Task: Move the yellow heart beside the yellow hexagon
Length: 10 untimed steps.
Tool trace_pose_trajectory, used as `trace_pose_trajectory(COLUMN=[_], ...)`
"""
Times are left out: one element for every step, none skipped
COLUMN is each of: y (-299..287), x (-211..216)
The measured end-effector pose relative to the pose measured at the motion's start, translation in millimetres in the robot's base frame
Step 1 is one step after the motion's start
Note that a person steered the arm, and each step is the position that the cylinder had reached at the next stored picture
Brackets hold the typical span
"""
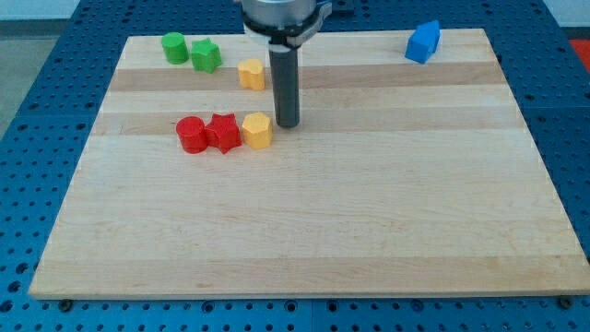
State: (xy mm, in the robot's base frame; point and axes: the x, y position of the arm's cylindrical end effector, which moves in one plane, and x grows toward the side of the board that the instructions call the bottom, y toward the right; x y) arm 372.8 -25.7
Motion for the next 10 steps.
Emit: trace_pose_trajectory(y=[5.0,16.5,20.4,-5.8,-30.7,-50.3,-69.4,-77.9,-88.9,-99.8], x=[-37.0,-74.7,-102.6,-108.2,-108.2,-108.2,-108.2,-105.6,-98.8,-86.7])
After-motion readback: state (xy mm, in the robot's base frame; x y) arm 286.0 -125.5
